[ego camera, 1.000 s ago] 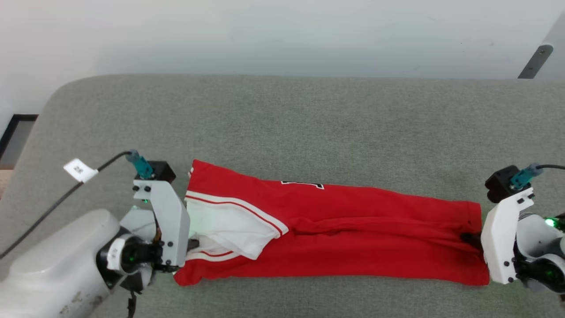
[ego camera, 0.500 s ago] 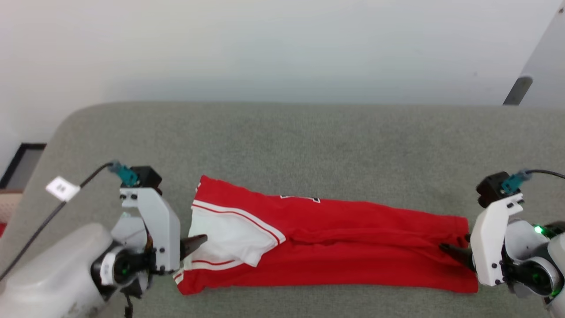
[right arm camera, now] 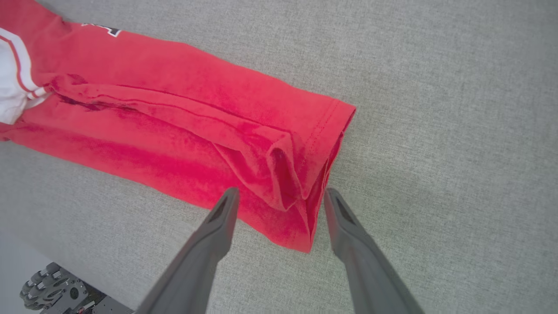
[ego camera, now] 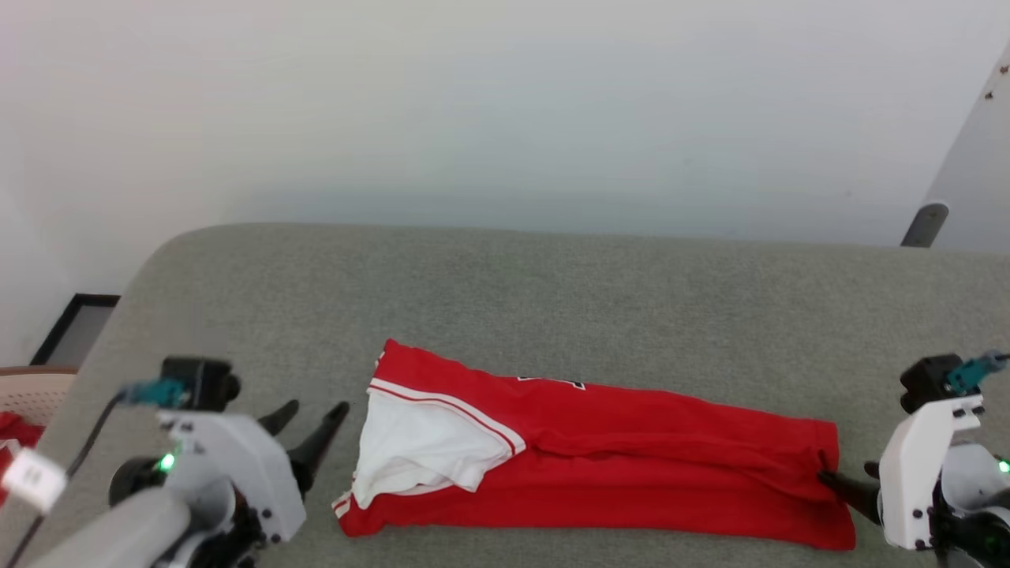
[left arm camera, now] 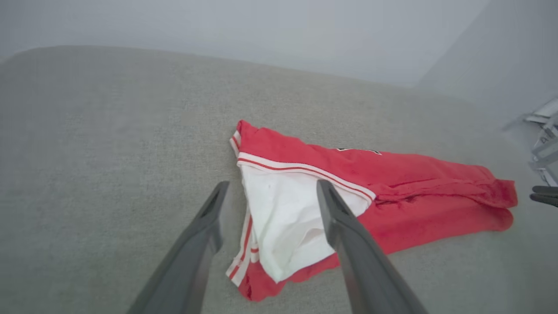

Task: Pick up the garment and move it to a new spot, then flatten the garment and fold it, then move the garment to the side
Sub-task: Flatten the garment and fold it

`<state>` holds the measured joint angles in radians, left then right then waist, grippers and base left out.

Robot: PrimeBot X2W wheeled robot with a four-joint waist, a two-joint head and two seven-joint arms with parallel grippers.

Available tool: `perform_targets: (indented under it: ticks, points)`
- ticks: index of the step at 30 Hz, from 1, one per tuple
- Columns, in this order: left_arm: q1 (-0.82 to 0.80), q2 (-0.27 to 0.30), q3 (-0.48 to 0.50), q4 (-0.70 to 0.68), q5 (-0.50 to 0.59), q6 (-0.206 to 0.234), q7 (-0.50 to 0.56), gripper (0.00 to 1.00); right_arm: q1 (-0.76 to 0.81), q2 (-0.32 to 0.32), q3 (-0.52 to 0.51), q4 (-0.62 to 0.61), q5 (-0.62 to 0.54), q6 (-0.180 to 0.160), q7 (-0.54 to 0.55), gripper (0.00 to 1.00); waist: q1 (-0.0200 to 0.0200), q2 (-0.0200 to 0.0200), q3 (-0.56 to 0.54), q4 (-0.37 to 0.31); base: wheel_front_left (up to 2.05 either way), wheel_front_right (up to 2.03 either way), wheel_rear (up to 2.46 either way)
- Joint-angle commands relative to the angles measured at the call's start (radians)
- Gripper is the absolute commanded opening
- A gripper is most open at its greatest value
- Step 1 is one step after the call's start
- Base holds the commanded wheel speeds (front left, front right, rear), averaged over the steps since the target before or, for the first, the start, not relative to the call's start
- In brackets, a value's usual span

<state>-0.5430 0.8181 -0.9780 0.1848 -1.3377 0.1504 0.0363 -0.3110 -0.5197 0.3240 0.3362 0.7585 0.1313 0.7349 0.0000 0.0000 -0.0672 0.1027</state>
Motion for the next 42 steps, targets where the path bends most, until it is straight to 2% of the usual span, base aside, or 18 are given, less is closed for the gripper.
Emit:
perform_targets:
  ticks: [1, 2, 6, 10, 13, 18, 26, 35, 36, 37, 42]
  points:
    - [0.049, 0.004, 0.015, -0.010, 0.019, 0.019, -0.078, 1.00, 0.023, 0.010, -0.033, -0.001, -0.018, -0.001, 0.011, 1.00, 0.0000, 0.0000, -0.010, 0.011, 0.00, 0.00, 0.00]
    - [0.049, 0.004, 0.015, -0.010, 0.019, 0.019, -0.078, 1.00, 0.023, 0.010, -0.033, -0.001, -0.018, -0.001, 0.011, 1.00, 0.0000, 0.0000, -0.010, 0.011, 0.00, 0.00, 0.00]
    - [0.113, 0.002, 0.042, -0.032, 0.055, 0.045, -0.232, 1.00, 0.041, 0.022, -0.093, 0.016, -0.063, -0.001, 0.031, 1.00, 0.0000, 0.0000, -0.012, 0.026, 0.00, 0.00, 0.00]
    - [0.165, -0.008, 0.101, -0.052, 0.097, 0.076, -0.294, 1.00, 0.044, 0.038, -0.148, 0.033, -0.101, -0.001, 0.056, 1.00, 0.0000, 0.0000, -0.009, 0.048, 0.00, 0.00, 0.00]
    - [0.207, -0.026, 0.199, -0.078, 0.162, 0.097, -0.301, 1.00, 0.038, 0.048, -0.185, 0.052, -0.120, -0.001, 0.081, 1.00, 0.0000, 0.0000, -0.003, 0.065, 0.00, 0.00, 0.00]
    - [0.345, -0.103, 0.408, -0.143, 0.331, 0.111, -0.299, 1.00, 0.020, 0.063, -0.226, 0.093, -0.155, -0.001, 0.117, 1.00, 0.0000, 0.0000, 0.008, 0.096, 0.00, 0.00, 0.00]
    - [0.515, -0.224, 0.618, -0.182, 0.511, 0.065, -0.300, 1.00, -0.006, 0.086, -0.261, 0.190, -0.203, -0.001, 0.134, 1.00, 0.0000, 0.0000, 0.029, 0.147, 0.00, 0.00, 0.00]
    - [0.578, -0.359, 0.780, -0.188, 0.617, -0.017, -0.300, 1.00, -0.048, 0.128, -0.263, 0.341, -0.224, -0.001, 0.095, 1.00, 0.0000, 0.0000, 0.071, 0.190, 0.00, 0.00, 0.00]
    - [0.580, -0.374, 0.794, -0.188, 0.624, -0.027, -0.300, 1.00, -0.049, 0.136, -0.249, 0.352, -0.219, -0.001, 0.097, 0.57, 0.0000, 0.0000, 0.075, 0.193, 0.00, 0.00, 0.00]
    - [0.585, -0.385, 0.805, -0.186, 0.636, -0.036, -0.300, 1.00, -0.051, 0.140, -0.234, 0.355, -0.210, 0.000, 0.091, 0.00, 0.0000, 0.0000, 0.079, 0.196, 0.00, 0.00, 0.00]
    - [0.598, -0.434, 0.855, -0.171, 0.677, -0.075, -0.300, 1.00, -0.060, 0.130, -0.186, 0.354, -0.155, 0.000, 0.064, 0.00, 0.0000, 0.0000, 0.098, 0.199, 0.00, 0.00, 0.00]
